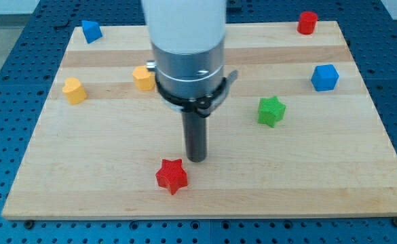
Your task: Push red star slightly left and down
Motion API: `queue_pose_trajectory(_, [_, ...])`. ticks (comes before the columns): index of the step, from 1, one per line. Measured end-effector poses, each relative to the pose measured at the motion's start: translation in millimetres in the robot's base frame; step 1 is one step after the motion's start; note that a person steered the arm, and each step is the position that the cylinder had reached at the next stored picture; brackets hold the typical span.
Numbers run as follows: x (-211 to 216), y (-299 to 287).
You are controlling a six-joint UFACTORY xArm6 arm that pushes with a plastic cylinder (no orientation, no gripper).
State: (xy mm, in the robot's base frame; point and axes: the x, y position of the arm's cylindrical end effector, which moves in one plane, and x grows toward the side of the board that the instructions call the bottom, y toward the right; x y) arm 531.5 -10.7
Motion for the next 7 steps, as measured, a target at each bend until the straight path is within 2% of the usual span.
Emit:
queue_pose_trajectory(1, [16, 22])
queue_pose_trajectory(2, [35, 19])
queue_pose_trajectory(5, [44, -51])
queue_pose_trajectory(7, [79, -40])
